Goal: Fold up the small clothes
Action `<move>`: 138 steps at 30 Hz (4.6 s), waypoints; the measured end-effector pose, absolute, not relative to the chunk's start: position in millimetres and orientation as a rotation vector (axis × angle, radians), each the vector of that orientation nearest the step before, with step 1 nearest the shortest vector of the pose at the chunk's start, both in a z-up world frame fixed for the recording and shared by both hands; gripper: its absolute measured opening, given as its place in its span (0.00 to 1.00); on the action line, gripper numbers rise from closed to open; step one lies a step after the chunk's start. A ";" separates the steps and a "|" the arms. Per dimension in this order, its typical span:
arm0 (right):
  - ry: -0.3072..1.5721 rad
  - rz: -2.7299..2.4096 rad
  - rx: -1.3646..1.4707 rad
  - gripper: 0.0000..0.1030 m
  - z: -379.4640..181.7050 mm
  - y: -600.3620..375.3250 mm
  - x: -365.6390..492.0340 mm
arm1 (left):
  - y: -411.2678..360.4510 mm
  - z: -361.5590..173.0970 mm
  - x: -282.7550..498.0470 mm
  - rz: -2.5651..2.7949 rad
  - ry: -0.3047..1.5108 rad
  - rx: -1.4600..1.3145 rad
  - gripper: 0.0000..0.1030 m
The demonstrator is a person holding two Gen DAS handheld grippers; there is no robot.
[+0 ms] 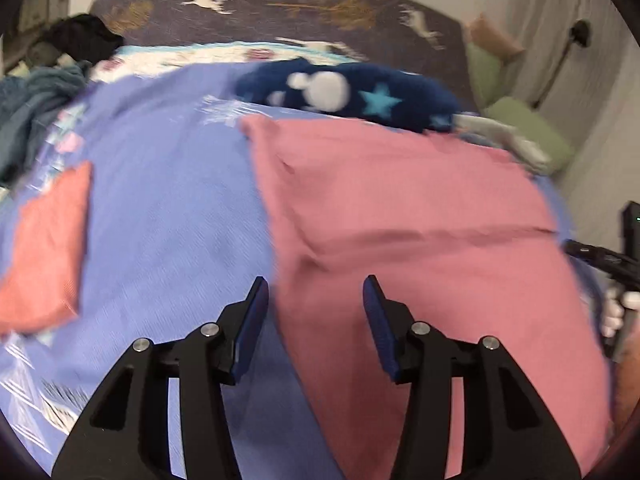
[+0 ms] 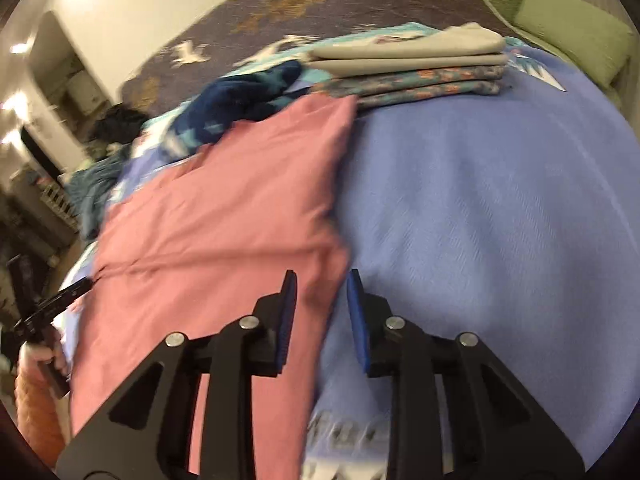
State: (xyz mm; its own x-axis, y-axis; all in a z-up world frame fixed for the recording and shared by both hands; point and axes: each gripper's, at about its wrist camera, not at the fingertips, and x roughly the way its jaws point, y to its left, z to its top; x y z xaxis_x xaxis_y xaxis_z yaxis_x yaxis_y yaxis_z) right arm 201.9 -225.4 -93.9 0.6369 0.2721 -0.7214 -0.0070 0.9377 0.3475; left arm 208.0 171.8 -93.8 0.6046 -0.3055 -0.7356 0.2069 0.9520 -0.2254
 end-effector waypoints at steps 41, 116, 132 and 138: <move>0.906 0.590 0.631 0.31 -123.0 -212.4 -56.5 | 201.1 -127.5 -30.5 -0.750 0.876 -0.440 0.57; 0.800 0.210 0.708 0.29 -104.4 -279.2 236.5 | 203.9 -86.8 246.0 -0.443 0.767 -0.606 0.26; 0.867 0.298 0.565 0.15 -88.1 -261.0 217.8 | 182.1 -88.9 228.3 -0.541 0.860 -0.528 0.31; 0.754 0.326 0.760 0.15 -75.6 -282.2 256.0 | 186.9 -76.8 285.3 -0.591 0.786 -0.722 0.27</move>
State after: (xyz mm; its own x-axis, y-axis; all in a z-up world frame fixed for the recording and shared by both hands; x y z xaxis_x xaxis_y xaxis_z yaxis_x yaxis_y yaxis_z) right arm 256.0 -282.2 -75.6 0.6961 0.5203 -0.4947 -0.0045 0.6922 0.7217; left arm 285.3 186.9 -76.8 0.5735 -0.7053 -0.4168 0.2049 0.6161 -0.7606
